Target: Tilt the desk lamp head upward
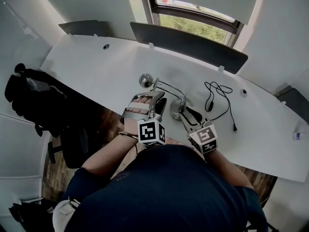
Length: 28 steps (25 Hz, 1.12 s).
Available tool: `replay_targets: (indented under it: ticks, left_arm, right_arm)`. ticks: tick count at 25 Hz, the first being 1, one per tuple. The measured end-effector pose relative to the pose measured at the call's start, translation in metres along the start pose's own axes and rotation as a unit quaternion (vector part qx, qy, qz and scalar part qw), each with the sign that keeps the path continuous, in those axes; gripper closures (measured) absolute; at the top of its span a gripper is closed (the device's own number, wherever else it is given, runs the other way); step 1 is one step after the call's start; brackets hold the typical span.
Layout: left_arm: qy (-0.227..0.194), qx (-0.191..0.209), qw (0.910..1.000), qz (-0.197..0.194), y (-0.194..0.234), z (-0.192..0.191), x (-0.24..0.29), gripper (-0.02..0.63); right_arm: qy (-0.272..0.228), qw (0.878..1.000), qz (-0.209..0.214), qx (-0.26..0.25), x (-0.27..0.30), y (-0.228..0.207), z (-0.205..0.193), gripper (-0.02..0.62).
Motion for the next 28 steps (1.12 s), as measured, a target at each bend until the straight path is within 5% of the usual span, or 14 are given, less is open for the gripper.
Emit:
replay_targets:
  ticks: [4,8,18,28]
  left_arm:
    - [-0.044,-0.089,0.9946,-0.028,0.003,0.004,-0.01,0.522]
    - [-0.096,-0.194,0.9737,-0.072,0.007,0.008,-0.017,0.56]
    - [-0.201,-0.286,0.9289,-0.123,0.015,0.024,-0.043,0.597]
    - [-0.227,-0.389,0.8759,-0.172,0.007,0.014,-0.039,0.598]
  right_arm:
    - [-0.036,0.999,0.018,0.015,-0.007,0.002,0.022,0.486]
    - [-0.071,0.997,0.028,0.021,-0.018,0.003,0.041,0.508]
    - [-0.12,0.992,0.029,0.037,-0.033,0.002,0.067,0.553]
    - [-0.146,0.987,0.042,0.056,-0.034,0.009,0.063,0.583]
Point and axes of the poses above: the fingertips, and each gripper's own axes: x forward along the fingers, y to its left, z out of its top, the point moved 9 cm from there along -x, backward along the fingers, and after that the axes turned 8 degrees about -x, right-handed, at the moved point
